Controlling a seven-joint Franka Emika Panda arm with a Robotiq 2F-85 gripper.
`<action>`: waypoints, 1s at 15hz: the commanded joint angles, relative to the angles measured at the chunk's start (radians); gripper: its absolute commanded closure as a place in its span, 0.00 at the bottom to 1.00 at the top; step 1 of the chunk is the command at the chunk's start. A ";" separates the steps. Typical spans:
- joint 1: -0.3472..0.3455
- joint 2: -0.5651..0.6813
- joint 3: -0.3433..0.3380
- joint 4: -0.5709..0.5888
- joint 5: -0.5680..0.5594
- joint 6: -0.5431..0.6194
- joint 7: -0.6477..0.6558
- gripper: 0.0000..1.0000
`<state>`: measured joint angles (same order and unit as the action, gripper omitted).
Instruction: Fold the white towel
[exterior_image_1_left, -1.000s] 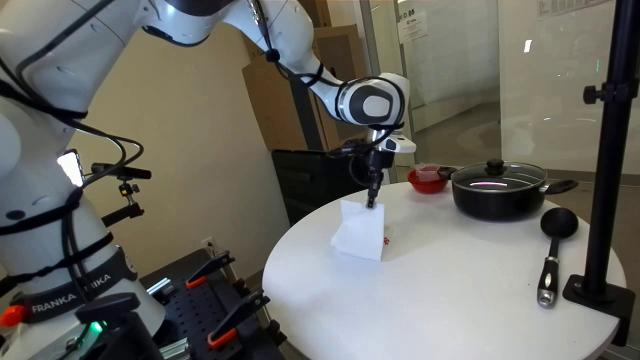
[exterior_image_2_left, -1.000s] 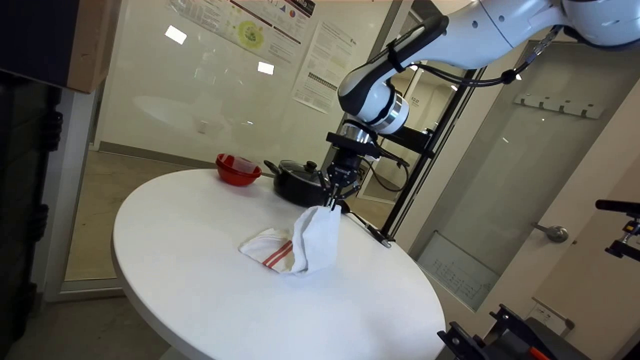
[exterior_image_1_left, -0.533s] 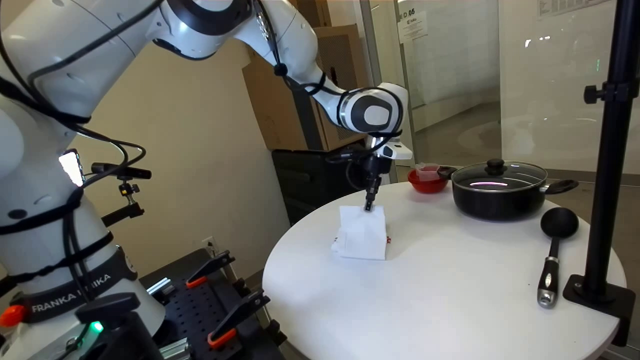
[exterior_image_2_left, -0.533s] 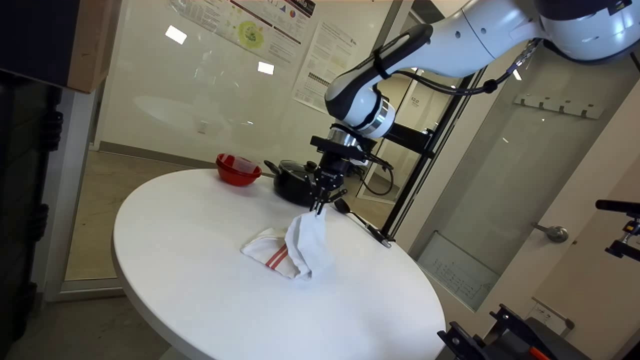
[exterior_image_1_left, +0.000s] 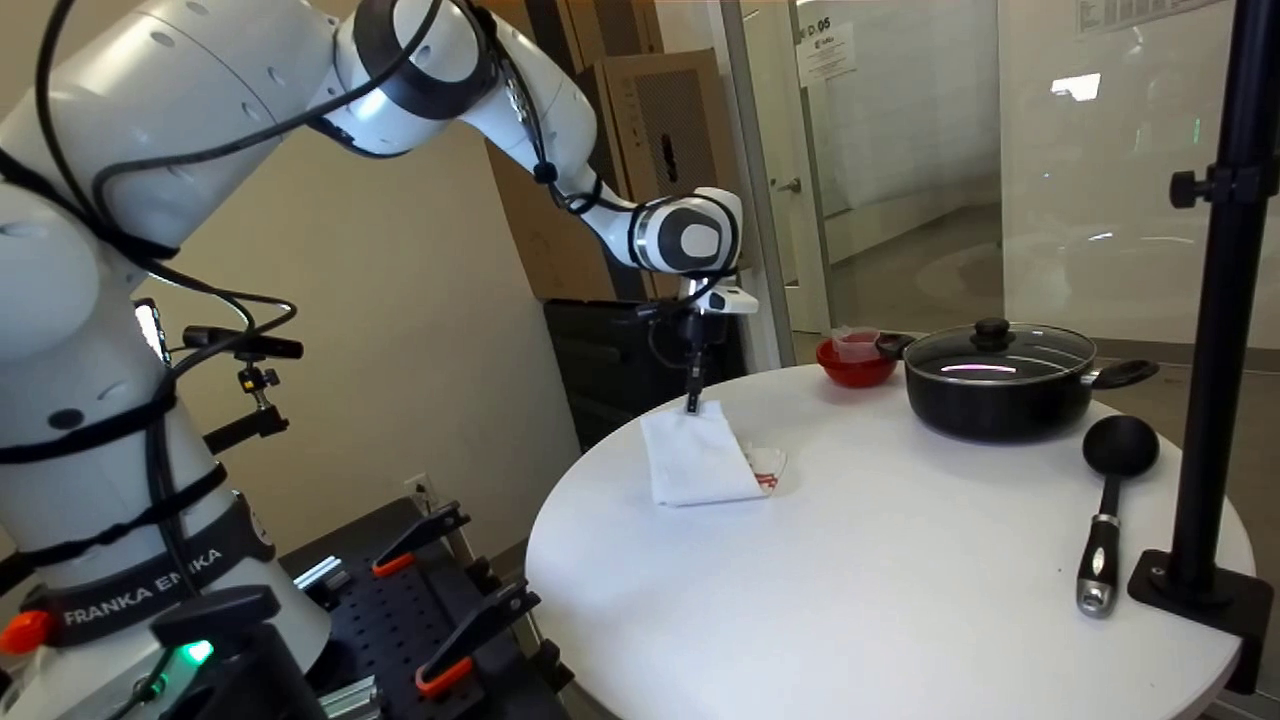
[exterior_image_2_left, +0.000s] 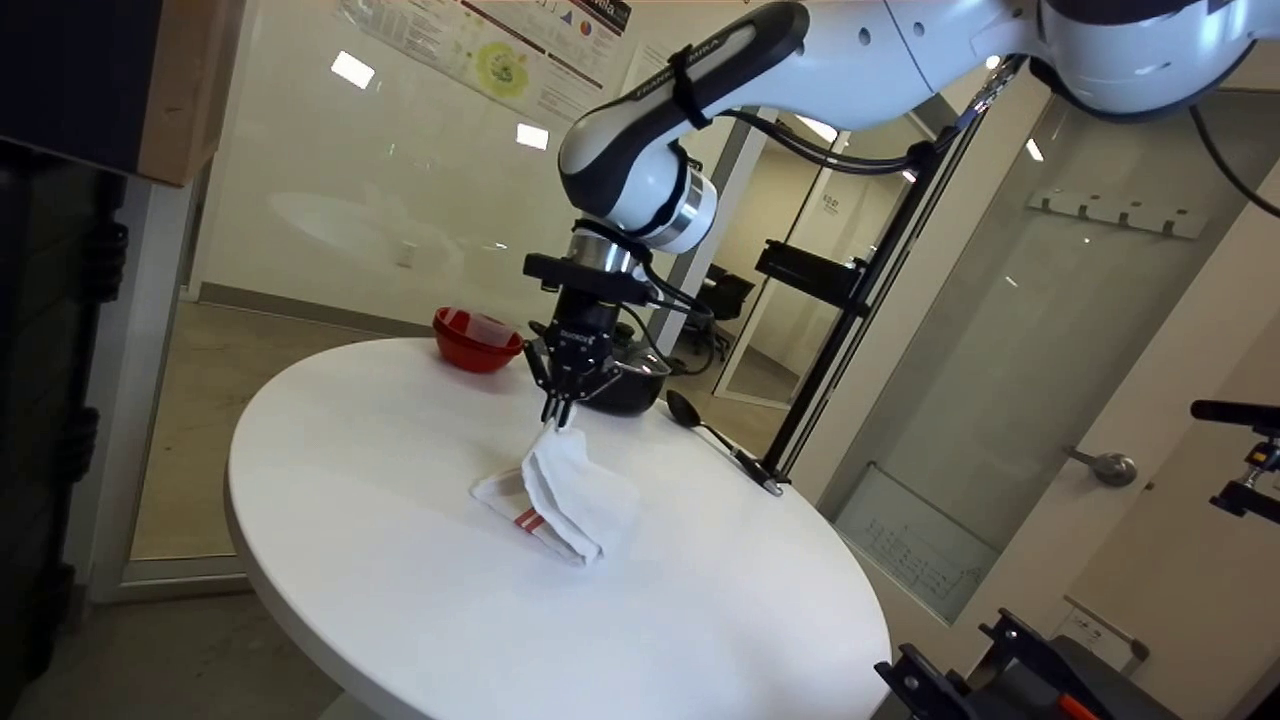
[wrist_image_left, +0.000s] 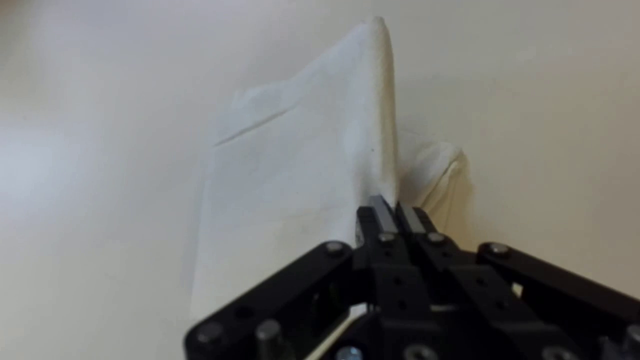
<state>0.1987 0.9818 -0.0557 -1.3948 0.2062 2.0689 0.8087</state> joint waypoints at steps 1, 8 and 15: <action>-0.032 0.049 0.005 0.109 -0.008 -0.083 0.024 0.99; -0.109 0.143 -0.006 0.187 0.003 -0.119 0.045 0.99; -0.094 0.228 -0.011 0.247 -0.036 -0.083 0.018 0.33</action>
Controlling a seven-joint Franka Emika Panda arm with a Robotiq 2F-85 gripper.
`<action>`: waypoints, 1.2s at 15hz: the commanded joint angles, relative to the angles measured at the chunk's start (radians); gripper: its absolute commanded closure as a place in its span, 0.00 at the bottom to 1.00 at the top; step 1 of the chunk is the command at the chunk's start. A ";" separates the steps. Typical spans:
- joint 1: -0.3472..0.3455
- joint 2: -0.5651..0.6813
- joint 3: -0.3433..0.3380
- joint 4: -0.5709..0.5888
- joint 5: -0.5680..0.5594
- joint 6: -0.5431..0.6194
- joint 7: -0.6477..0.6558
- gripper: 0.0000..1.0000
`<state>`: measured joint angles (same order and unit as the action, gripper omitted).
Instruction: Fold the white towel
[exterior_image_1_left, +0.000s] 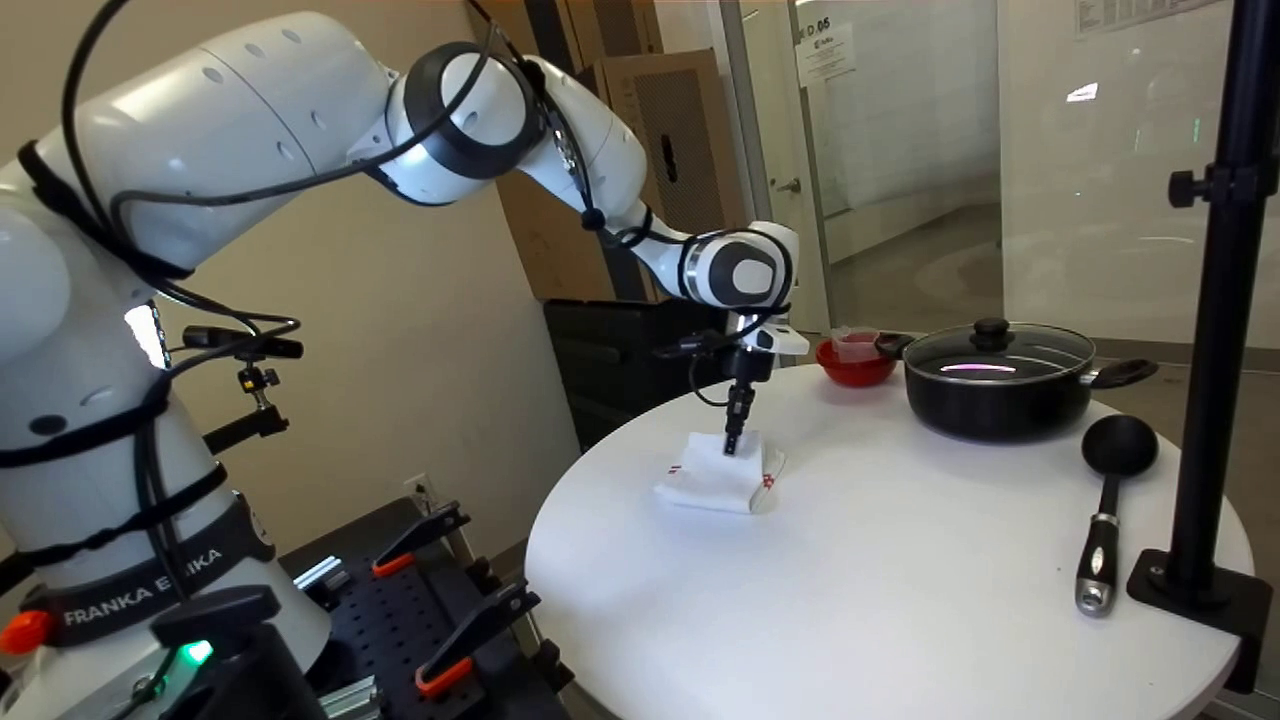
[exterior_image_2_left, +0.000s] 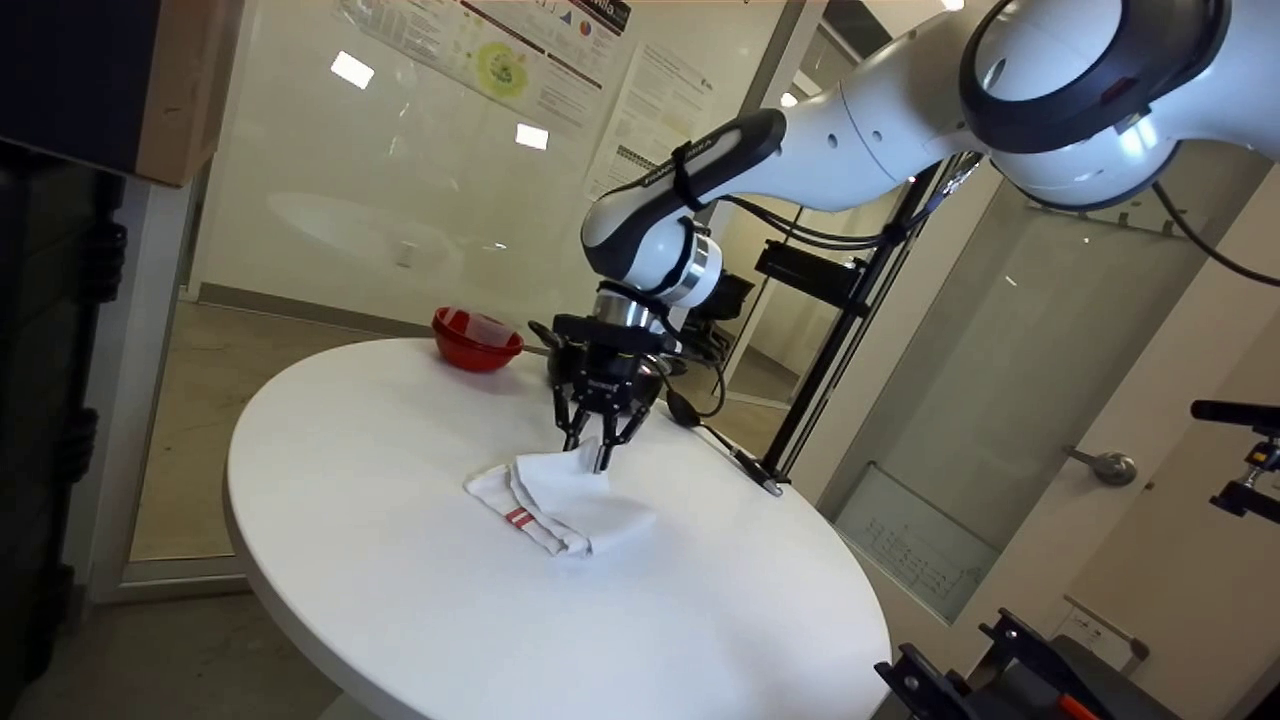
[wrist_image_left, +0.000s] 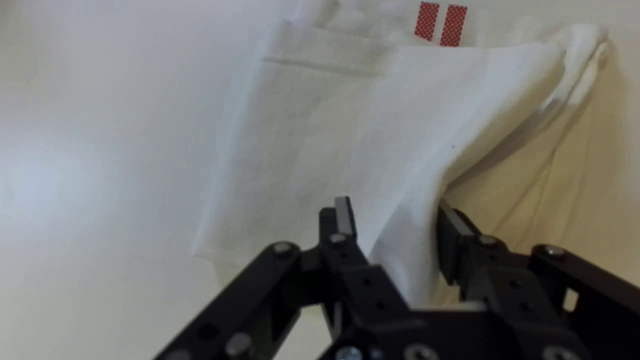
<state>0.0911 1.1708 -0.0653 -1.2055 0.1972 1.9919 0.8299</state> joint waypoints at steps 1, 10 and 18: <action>0.020 0.033 -0.003 0.046 -0.034 0.008 -0.006 0.26; 0.095 -0.169 -0.027 -0.271 -0.167 0.300 -0.126 0.00; 0.150 -0.416 -0.054 -0.628 -0.355 0.328 -0.363 0.00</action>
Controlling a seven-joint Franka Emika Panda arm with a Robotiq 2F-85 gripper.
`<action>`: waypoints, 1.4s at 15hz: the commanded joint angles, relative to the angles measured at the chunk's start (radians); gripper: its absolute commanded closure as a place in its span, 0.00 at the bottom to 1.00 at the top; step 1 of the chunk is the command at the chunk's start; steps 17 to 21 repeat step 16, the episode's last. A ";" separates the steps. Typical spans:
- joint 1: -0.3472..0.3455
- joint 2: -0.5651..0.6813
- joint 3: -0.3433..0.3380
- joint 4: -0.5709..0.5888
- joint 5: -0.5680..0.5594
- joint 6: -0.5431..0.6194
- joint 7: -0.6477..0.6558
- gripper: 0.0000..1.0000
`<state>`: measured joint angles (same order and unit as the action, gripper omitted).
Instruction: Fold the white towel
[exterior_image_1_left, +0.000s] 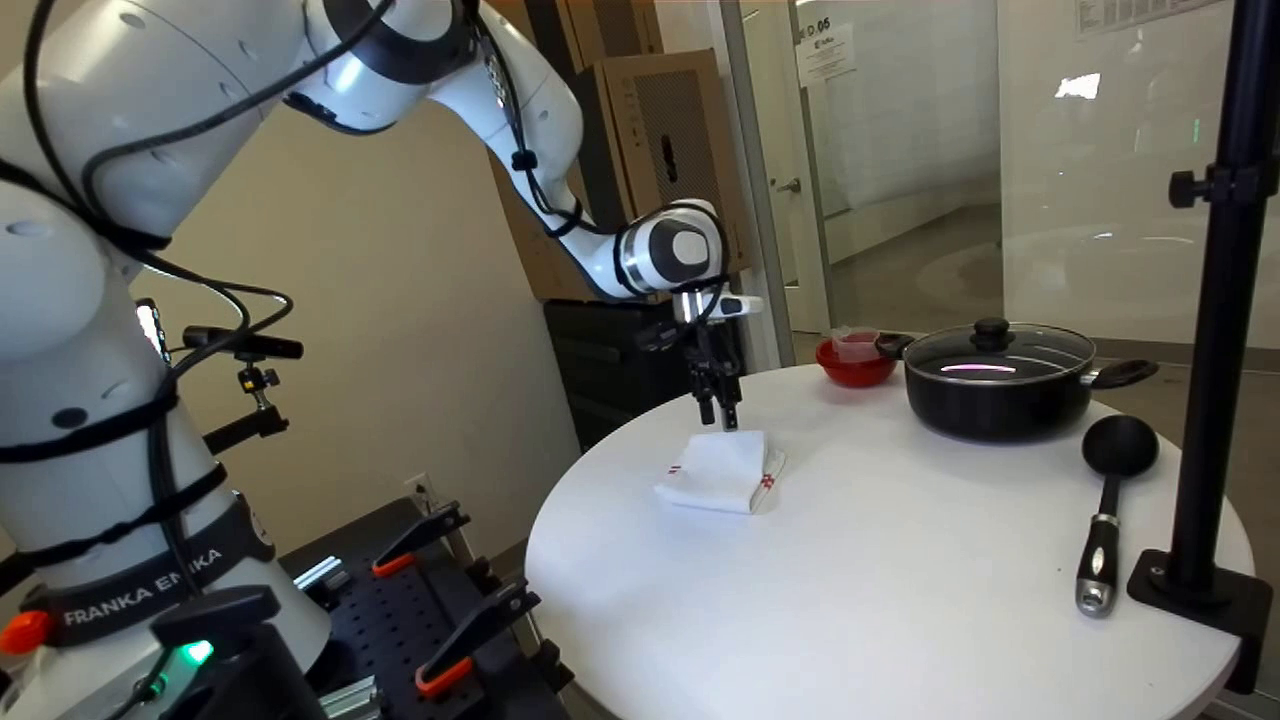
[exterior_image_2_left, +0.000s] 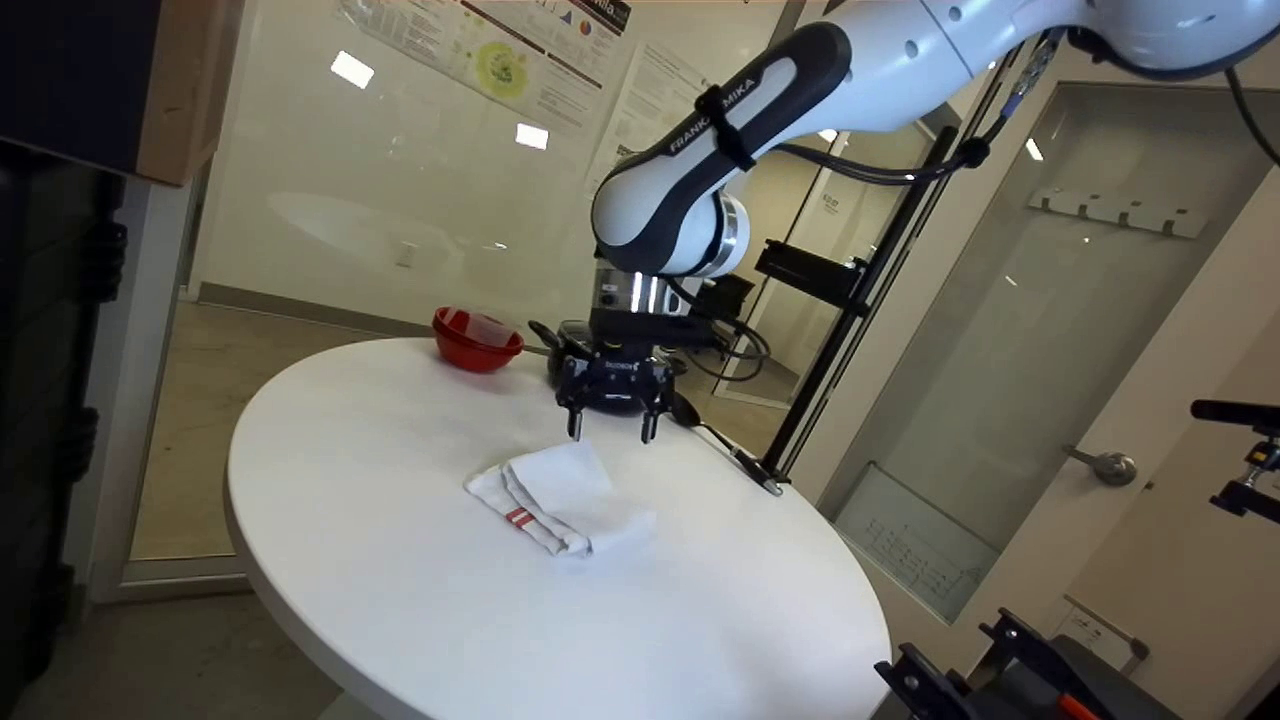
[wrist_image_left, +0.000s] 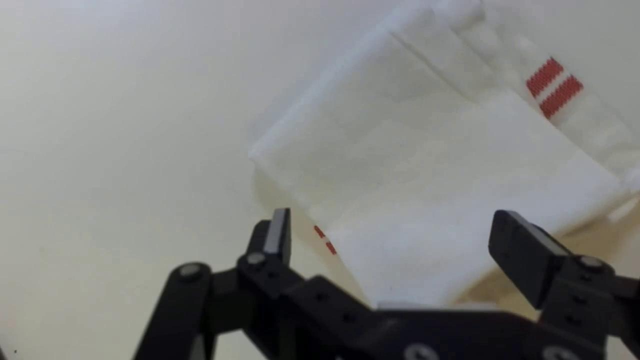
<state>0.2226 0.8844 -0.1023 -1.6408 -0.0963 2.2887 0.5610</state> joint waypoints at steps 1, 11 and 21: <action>0.022 -0.164 -0.023 -0.242 -0.091 0.040 -0.126 0.00; -0.002 -0.212 -0.016 -0.303 -0.175 0.056 -0.188 0.00; -0.002 -0.205 -0.016 -0.299 -0.175 0.056 -0.188 0.00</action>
